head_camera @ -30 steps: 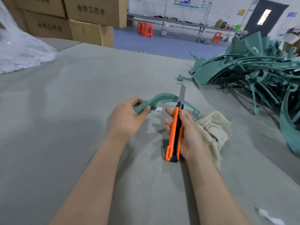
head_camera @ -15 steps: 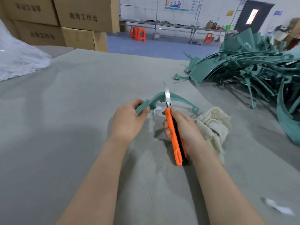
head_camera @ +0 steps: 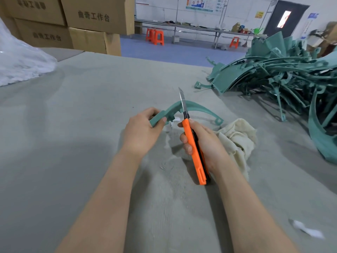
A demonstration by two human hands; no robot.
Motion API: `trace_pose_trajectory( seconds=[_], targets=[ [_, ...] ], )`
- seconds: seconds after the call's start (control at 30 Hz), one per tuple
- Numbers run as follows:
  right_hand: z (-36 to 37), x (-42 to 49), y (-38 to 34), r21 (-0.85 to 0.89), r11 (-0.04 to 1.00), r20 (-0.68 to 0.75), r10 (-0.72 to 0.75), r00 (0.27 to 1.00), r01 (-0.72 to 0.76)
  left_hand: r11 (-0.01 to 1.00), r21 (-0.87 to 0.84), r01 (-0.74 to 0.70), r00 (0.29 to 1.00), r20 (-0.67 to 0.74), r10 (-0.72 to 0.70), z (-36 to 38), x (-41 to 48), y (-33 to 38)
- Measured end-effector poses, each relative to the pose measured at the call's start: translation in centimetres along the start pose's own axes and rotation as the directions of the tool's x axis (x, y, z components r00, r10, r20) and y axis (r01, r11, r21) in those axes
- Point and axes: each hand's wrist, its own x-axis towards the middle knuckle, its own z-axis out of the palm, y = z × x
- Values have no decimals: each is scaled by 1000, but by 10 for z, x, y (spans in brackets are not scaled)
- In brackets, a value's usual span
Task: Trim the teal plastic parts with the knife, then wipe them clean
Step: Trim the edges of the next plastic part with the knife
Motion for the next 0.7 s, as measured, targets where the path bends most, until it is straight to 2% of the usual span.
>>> trace_pose_trajectory(
  seconds=[0.6,0.7],
  targets=[
    [-7,-6,-7,-45,998,33,43,999,-42,998,-61,5,999,37,-3,-2,-1,-1],
    [-8,-3,-9,38,999,-83,14,996,-11,998,-61,7,998,57,-4,-3,-1,1]
  ],
)
